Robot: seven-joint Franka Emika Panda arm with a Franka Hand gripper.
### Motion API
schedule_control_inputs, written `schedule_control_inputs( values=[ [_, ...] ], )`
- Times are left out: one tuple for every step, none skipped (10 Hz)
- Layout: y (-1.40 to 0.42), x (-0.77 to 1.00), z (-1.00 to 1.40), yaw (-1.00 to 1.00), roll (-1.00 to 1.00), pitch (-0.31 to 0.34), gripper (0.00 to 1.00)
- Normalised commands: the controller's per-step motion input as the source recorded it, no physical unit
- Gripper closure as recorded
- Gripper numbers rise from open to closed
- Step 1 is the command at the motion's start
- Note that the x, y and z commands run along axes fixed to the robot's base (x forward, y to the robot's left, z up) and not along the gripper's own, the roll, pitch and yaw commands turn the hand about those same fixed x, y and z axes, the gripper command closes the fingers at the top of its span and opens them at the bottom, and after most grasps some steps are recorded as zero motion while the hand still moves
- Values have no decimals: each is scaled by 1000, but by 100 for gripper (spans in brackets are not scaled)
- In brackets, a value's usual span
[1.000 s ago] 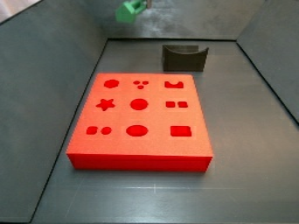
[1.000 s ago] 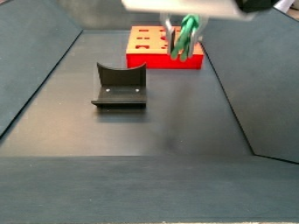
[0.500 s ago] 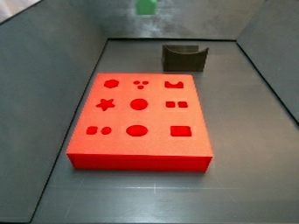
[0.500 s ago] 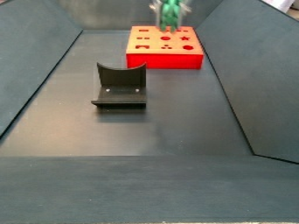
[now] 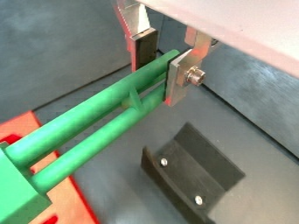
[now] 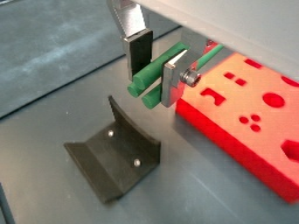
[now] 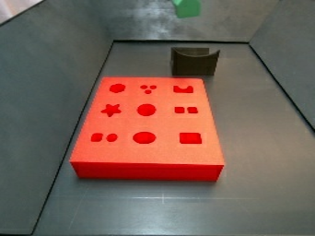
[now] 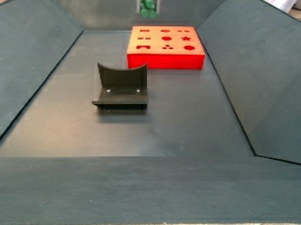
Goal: Pick up the 3 prong object. Move up. Place the 3 prong object on the fixture. Regrasp the 3 prong object. Move to above the board. Insert the 3 prong object.
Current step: Place the 3 prong object on the fixture.
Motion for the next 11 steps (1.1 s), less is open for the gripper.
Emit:
schedule_control_inputs(
  values=[
    [-222,1000,44,109,85,101,100],
    [-162,1000,35,74,91,121,100],
    [-139,1000,27,64,93,126,100],
    [-82,884,17,53,98,136,100],
    [-58,796,15,52,101,147,100],
    [-40,681,12,51,104,157,100],
    [1000,315,-274,-138,-1000,198,100],
    [1000,245,-272,-145,-1000,190,100],
    [1000,213,-187,-160,-1000,189,100],
    [842,143,-109,-161,-1000,207,100],
    [723,104,-79,-165,-1000,215,100]
  ],
)
